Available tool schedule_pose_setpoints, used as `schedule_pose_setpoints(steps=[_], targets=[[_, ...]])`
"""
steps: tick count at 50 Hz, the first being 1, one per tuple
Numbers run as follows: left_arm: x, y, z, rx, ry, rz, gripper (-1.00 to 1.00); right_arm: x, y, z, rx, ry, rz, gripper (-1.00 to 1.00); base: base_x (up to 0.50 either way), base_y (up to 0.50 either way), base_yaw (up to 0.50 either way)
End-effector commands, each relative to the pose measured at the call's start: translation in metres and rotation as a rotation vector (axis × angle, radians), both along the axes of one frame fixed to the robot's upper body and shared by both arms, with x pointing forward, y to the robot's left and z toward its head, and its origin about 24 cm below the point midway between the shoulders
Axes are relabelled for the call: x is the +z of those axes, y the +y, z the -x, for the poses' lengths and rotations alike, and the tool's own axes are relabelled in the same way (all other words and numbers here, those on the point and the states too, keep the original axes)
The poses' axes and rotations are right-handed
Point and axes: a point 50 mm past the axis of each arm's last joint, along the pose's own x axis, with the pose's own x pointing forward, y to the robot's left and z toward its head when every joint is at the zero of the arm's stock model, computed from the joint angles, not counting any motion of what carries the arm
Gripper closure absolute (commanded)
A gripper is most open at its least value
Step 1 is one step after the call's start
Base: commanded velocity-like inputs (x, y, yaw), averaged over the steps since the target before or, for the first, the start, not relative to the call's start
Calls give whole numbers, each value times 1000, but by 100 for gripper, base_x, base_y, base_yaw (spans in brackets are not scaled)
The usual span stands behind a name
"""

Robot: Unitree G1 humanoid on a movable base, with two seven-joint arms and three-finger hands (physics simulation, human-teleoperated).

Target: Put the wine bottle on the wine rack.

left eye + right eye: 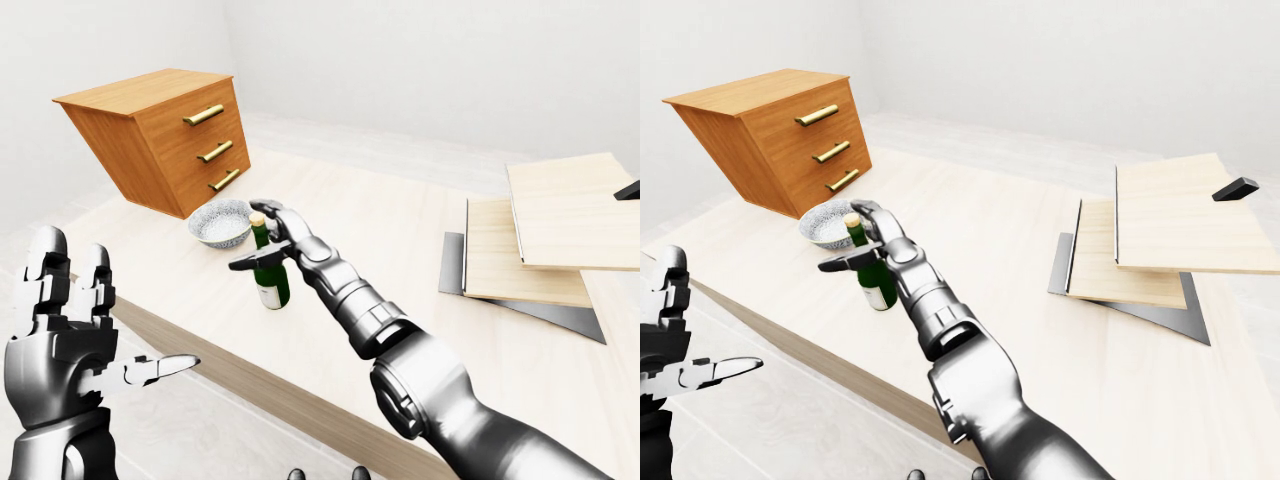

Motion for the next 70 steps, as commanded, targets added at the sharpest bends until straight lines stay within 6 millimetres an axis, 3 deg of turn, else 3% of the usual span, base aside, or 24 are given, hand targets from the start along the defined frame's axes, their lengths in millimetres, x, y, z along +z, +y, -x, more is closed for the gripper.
schedule_pose_setpoints(steps=[1, 2, 5, 7, 8, 10, 12, 14, 46, 70], targets=[[-1, 0, 0, -1, 2, 1, -100, 0, 3, 2, 19, 1, -6, -11, 0, 0, 0], [-1, 0, 0, -1, 2, 1, -100, 0, 3, 2, 18, 2, -7, -7, 0, 0, 0], [1, 0, 1, 0, -4, 0, -100, 0, 3, 1, 18, 3, -9, 34, 0, 0, 0], [1, 0, 1, 1, -6, 0, -100, 1, 3, 2, 20, 4, -11, 40, 0, 0, 0], [1, 0, 1, 1, -6, -1, -100, 0, 4, 2, 21, 4, -10, 59, 0, 0, 0], [1, 0, 1, 1, -6, -1, -100, 0, 4, 2, 20, 4, -10, 61, 0, 0, 0], [2, 0, 1, 2, -8, -1, -100, 0, 3, 2, 21, 5, -9, 92, 0, 0, 0], [1, 1, 1, 2, -6, 0, -100, 0, 3, 2, 20, 5, -10, 100, 0, 0, 0], [-4, -4, -3, -17, 15, 12, -100, 16, -4, -3, 13, -61, -71, 100, 0, 0, 0], [-3, 0, -3, -3, 6, 26, -100, 94, -47, -19, -75, -343, -216, 100, 0, 0, 0]])
